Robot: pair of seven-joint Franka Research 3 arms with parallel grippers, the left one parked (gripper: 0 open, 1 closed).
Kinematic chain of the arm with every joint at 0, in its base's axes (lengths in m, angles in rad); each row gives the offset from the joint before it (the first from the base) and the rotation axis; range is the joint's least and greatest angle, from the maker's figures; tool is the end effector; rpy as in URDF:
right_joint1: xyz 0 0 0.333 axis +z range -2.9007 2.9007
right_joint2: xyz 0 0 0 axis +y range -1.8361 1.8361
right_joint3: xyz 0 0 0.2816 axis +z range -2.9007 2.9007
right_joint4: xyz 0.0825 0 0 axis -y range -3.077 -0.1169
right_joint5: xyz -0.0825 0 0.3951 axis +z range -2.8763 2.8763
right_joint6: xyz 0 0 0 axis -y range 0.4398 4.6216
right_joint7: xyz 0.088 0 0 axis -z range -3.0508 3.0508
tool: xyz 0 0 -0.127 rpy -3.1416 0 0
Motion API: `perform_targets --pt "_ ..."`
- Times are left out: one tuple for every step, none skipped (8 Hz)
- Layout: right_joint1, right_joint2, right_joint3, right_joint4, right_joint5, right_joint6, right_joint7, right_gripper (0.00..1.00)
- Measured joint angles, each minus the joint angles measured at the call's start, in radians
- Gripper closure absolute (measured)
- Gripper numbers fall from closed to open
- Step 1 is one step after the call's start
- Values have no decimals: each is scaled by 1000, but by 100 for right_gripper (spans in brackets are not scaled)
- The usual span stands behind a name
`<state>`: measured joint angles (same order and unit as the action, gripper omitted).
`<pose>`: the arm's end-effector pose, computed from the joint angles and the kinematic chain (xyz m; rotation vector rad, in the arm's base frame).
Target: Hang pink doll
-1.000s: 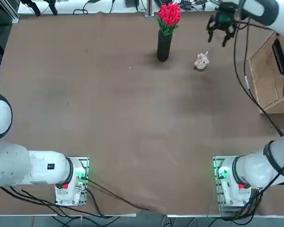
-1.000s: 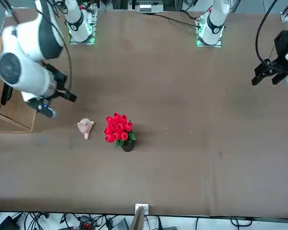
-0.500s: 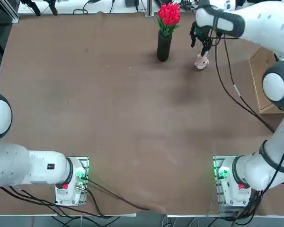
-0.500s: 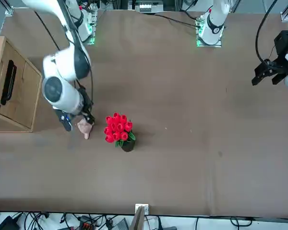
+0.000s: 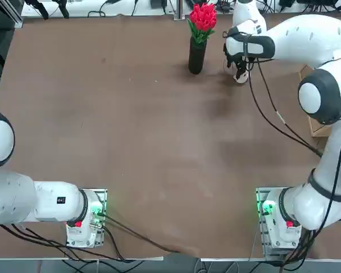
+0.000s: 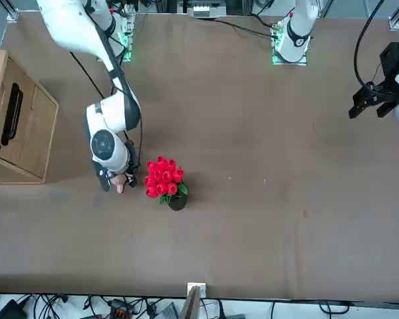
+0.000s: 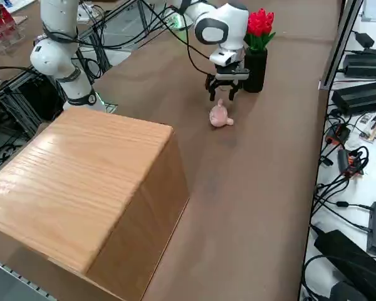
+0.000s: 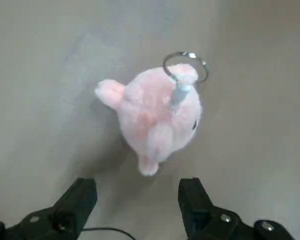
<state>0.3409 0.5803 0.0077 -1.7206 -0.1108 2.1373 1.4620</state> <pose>0.6031 0.2119 0.1818 2.5641 -1.4803 -0.0515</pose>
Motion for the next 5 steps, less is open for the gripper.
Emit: perform_targets --pt "0 9 -4 -3 -12 0 10 0" --pt "0 13 -6 -7 -17 0 19 2" --pt "0 14 -8 -8 -25 1 37 5" --pt "0 15 -9 -8 -43 7 74 11" --pt "-1 18 -9 -8 -69 18 112 14"
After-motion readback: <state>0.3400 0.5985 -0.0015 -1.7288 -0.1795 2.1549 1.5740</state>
